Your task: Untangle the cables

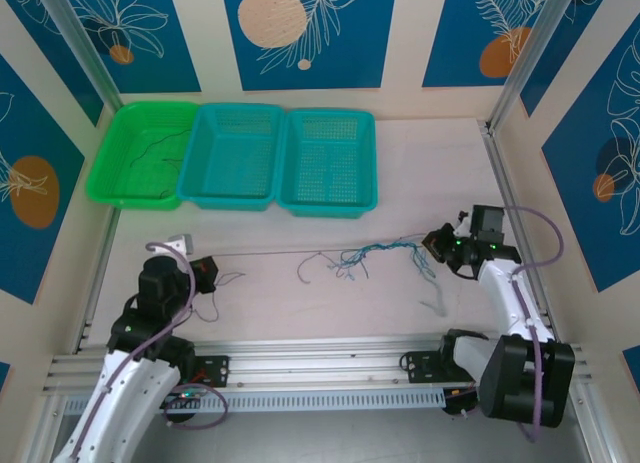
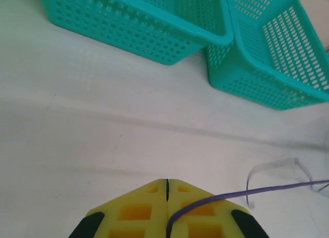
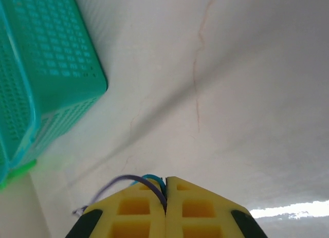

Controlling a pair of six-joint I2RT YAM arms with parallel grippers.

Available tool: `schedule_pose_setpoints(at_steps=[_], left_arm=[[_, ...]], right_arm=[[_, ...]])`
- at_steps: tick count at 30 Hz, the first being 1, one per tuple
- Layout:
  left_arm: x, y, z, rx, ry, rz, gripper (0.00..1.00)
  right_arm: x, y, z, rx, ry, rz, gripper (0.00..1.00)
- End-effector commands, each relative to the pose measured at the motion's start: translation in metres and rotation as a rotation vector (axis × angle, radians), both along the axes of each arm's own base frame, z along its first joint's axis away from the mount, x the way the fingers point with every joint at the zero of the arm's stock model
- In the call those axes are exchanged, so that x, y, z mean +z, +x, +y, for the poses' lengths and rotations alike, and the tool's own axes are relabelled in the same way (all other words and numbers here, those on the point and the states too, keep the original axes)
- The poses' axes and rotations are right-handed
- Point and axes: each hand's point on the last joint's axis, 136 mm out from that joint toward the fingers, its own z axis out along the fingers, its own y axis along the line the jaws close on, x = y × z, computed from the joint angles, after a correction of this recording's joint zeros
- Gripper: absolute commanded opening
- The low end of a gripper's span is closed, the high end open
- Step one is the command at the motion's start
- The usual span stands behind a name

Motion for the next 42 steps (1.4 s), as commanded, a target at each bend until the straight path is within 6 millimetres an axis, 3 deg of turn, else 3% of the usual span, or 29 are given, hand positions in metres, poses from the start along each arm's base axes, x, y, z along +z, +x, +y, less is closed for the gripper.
schedule_pose_setpoints(at_steps=[1, 3, 6, 8, 11, 13, 16, 19, 25, 28, 33, 37, 42], left_arm=[[-0.007, 0.021, -0.032, -0.105, -0.174, -0.034, 0.01], [-0.028, 0.020, -0.047, -0.153, -0.179, 0.043, 0.08], [-0.044, 0.016, -0.052, -0.176, -0.073, 0.107, 0.38], [-0.039, 0.016, -0.050, -0.163, -0.038, 0.082, 0.53], [-0.013, 0.020, -0.046, -0.158, -0.025, -0.022, 0.67], [0.013, 0.020, -0.056, -0.220, -0.042, -0.126, 0.68], [0.056, 0.010, -0.094, -0.424, -0.071, -0.281, 0.65], [0.075, -0.005, -0.136, -0.623, 0.009, -0.360, 0.64], [0.055, -0.017, -0.203, -0.906, 0.305, -0.438, 0.65], [0.042, -0.011, -0.223, -0.968, 0.457, -0.503, 0.68], [0.024, 0.031, -0.216, -0.836, 0.690, -0.555, 0.70], [0.019, 0.061, -0.202, -0.743, 0.748, -0.531, 0.70], [0.006, 0.073, -0.206, -0.771, 0.744, -0.519, 0.69]], right_arm=[[0.013, 0.015, 0.029, 0.138, -0.161, -0.126, 0.00], [0.021, 0.014, 0.045, 0.178, -0.202, -0.137, 0.00], [0.043, 0.019, 0.055, 0.202, -0.178, -0.195, 0.00], [0.062, 0.023, 0.061, 0.241, -0.180, -0.256, 0.00], [0.086, 0.024, 0.073, 0.336, -0.187, -0.332, 0.00], [0.104, 0.020, 0.085, 0.410, -0.170, -0.391, 0.00], [0.129, 0.010, 0.104, 0.514, -0.142, -0.485, 0.00], [0.150, 0.001, 0.119, 0.584, -0.139, -0.549, 0.00], [0.180, -0.013, 0.138, 0.689, -0.118, -0.623, 0.00], [0.201, -0.029, 0.150, 0.772, -0.109, -0.676, 0.00], [0.224, -0.048, 0.159, 0.851, -0.126, -0.736, 0.00], [0.237, -0.058, 0.163, 0.880, -0.122, -0.770, 0.00], [0.248, -0.064, 0.167, 0.891, -0.107, -0.803, 0.00]])
